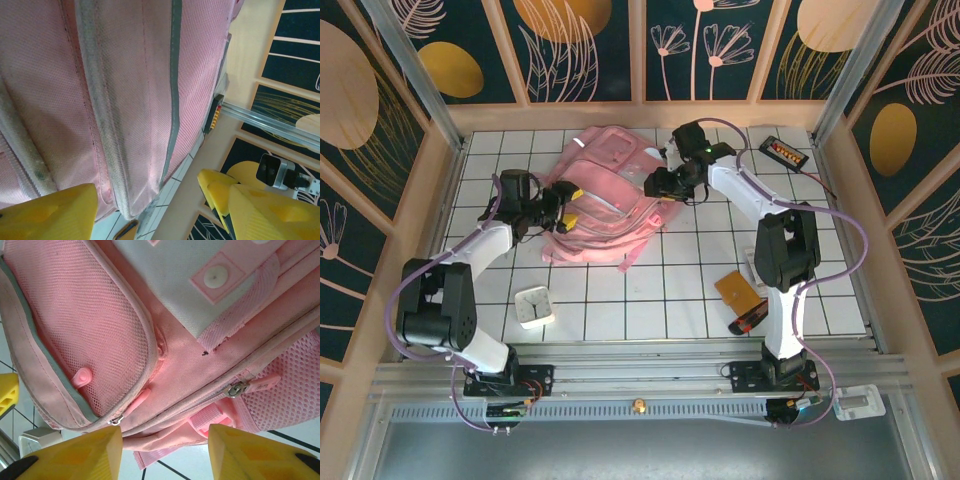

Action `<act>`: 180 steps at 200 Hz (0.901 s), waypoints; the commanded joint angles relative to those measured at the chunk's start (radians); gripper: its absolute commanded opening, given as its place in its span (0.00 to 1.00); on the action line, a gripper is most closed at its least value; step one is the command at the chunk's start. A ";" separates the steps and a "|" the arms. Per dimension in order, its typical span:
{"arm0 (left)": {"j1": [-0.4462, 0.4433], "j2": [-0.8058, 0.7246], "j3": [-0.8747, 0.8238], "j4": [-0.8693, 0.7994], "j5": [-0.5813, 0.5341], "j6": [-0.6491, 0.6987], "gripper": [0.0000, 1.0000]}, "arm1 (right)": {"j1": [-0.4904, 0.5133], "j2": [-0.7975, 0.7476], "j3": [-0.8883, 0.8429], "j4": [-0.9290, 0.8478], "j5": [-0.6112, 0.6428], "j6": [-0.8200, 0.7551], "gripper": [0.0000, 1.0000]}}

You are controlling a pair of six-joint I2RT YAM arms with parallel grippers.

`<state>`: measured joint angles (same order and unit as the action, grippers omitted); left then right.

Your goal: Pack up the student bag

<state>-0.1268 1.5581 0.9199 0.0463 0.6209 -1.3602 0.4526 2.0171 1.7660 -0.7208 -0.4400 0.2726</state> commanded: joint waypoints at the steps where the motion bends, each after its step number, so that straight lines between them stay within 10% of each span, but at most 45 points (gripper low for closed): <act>1: -0.005 0.032 -0.006 0.057 0.022 -0.030 0.68 | 0.001 0.010 0.016 0.012 -0.005 0.013 0.47; 58: -0.005 0.179 0.062 0.138 0.031 -0.044 0.56 | 0.009 0.002 -0.007 0.030 -0.033 -0.018 0.47; 111: -0.005 0.209 0.094 0.153 0.067 -0.053 0.00 | 0.012 -0.049 -0.162 0.250 -0.186 -0.211 0.58; 180: -0.005 0.197 0.118 0.232 0.133 -0.153 0.00 | -0.009 0.018 -0.120 0.351 -0.297 -0.235 0.59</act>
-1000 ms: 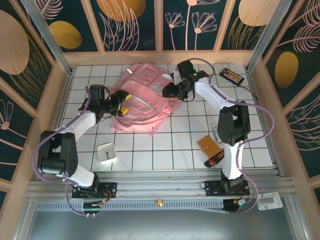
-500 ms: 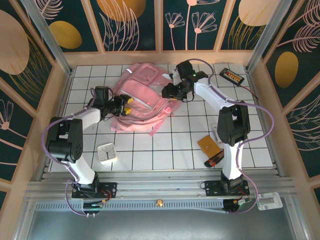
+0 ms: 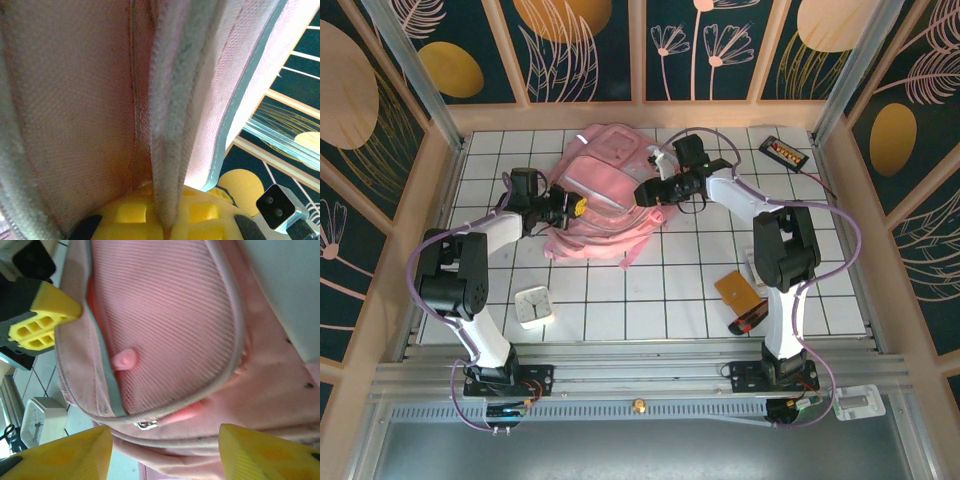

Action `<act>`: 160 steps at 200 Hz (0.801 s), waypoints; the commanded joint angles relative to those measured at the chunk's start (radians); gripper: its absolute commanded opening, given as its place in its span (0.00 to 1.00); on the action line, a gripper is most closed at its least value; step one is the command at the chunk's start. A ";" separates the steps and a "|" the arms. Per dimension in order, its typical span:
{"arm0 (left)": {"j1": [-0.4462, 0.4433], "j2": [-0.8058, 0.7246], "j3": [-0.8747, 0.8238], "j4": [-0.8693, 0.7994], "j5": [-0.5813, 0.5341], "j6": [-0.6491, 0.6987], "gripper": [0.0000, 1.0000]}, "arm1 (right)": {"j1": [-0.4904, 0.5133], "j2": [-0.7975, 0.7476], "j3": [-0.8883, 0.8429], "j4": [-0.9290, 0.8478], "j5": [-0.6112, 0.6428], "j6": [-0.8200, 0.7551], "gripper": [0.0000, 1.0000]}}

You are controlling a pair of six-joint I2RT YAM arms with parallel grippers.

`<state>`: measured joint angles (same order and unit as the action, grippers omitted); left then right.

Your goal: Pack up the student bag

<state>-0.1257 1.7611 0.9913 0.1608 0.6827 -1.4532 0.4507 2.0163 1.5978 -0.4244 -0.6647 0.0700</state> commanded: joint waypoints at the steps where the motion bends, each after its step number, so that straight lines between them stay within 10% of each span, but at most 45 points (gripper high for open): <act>1: -0.006 -0.006 0.047 0.118 0.071 -0.062 0.00 | -0.007 0.020 0.049 0.054 -0.074 -0.033 0.59; 160: -0.006 -0.006 0.128 0.153 0.056 -0.180 0.00 | -0.020 0.005 -0.108 0.133 -0.152 -0.033 0.61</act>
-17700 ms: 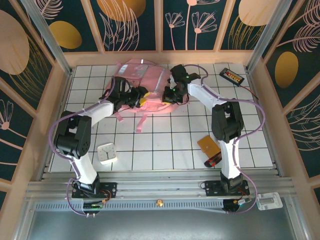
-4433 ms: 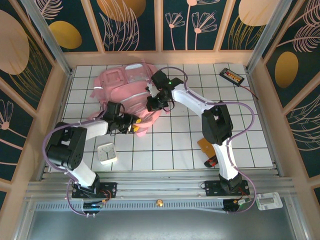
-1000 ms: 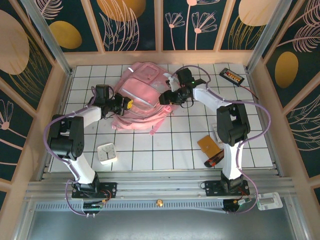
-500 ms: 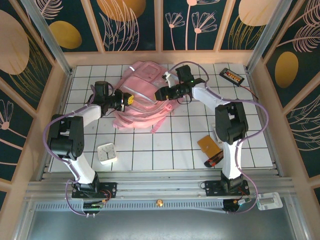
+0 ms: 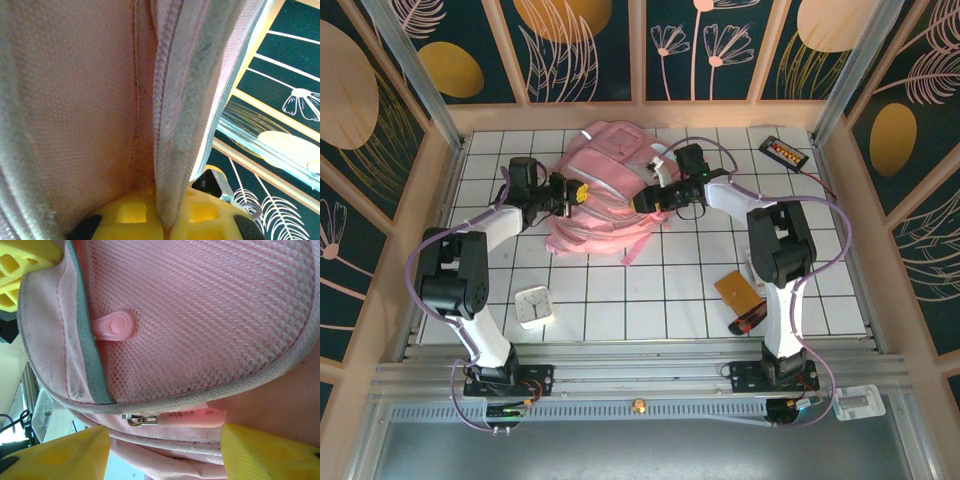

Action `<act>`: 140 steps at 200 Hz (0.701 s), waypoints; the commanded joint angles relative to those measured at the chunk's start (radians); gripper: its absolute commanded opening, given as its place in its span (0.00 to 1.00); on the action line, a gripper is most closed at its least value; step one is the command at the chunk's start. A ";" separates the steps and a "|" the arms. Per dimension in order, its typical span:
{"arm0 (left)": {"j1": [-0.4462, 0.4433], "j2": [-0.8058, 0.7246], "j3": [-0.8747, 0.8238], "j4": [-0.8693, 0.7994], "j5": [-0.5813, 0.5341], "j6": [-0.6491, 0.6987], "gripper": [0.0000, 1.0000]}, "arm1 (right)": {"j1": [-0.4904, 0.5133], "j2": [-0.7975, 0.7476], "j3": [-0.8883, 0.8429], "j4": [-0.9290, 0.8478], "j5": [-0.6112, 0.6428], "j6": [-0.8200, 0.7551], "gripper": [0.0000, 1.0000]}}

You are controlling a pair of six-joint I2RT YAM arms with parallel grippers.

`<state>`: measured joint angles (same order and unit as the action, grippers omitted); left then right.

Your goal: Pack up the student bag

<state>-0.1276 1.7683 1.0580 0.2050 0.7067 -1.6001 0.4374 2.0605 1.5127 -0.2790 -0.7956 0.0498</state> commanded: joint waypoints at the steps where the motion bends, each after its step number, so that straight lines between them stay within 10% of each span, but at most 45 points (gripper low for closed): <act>1: -0.004 -0.014 0.061 0.107 0.032 -0.033 0.00 | -0.006 -0.040 -0.023 -0.011 -0.022 -0.013 0.61; 107: -0.006 -0.046 0.048 0.094 0.013 -0.035 0.00 | 0.016 -0.037 -0.027 0.003 -0.049 -0.054 0.44; 140: -0.005 -0.049 0.024 0.112 0.013 -0.046 0.00 | 0.000 -0.051 -0.048 0.014 -0.024 -0.024 0.58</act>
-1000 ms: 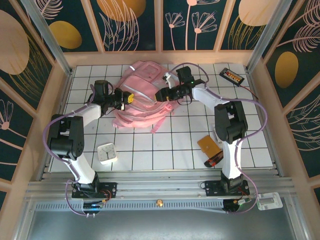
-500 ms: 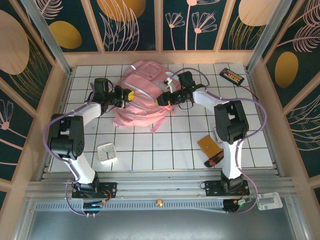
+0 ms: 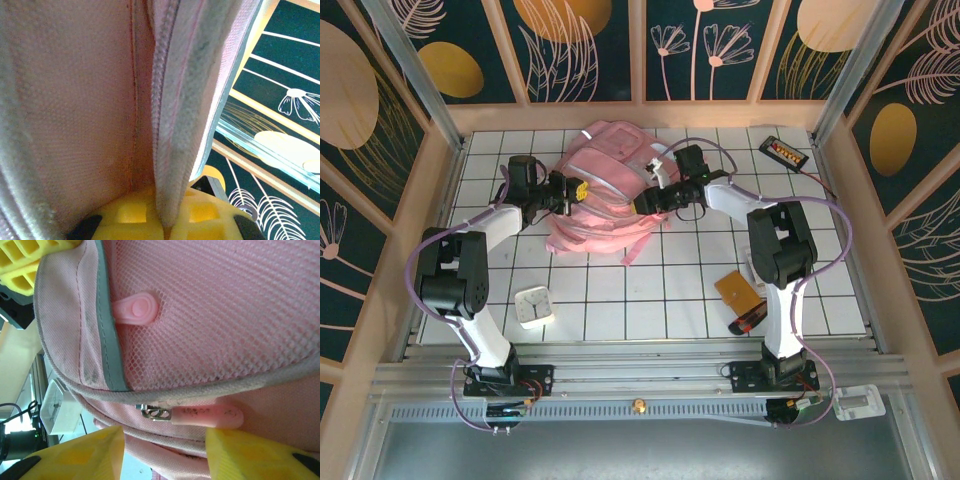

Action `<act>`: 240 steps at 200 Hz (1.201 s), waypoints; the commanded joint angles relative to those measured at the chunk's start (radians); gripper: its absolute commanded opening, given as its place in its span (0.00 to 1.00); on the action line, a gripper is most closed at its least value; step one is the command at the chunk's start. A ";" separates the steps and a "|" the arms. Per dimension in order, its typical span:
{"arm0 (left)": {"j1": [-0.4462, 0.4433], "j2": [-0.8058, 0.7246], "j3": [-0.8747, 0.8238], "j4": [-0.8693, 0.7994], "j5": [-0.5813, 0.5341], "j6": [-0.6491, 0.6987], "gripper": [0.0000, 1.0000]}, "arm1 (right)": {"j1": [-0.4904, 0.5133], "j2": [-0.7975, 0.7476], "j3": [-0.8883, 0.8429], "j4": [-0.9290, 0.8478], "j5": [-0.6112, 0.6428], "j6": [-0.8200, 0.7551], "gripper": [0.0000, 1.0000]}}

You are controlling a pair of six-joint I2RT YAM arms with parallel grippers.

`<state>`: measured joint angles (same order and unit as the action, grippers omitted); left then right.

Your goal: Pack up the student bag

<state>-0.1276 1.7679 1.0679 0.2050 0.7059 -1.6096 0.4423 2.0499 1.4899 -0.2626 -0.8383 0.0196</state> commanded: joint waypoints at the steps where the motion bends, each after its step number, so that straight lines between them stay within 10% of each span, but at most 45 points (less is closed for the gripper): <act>1: -0.005 -0.048 0.013 0.112 0.014 -0.036 0.00 | -0.008 -0.040 -0.026 0.000 0.017 0.010 0.59; 24: -0.005 -0.083 0.012 0.100 0.016 -0.036 0.00 | -0.041 -0.038 -0.031 0.049 -0.010 0.054 0.78; 61: -0.006 -0.090 0.034 0.058 0.021 -0.023 0.00 | -0.051 0.012 0.037 0.056 -0.046 0.048 0.79; 240: -0.007 -0.093 0.071 0.007 0.003 -0.013 0.00 | 0.032 -0.012 -0.035 0.002 0.156 -0.101 0.46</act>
<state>-0.1345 1.7378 1.0931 0.1482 0.6865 -1.6131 0.4625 2.0472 1.4799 -0.2203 -0.7738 -0.0338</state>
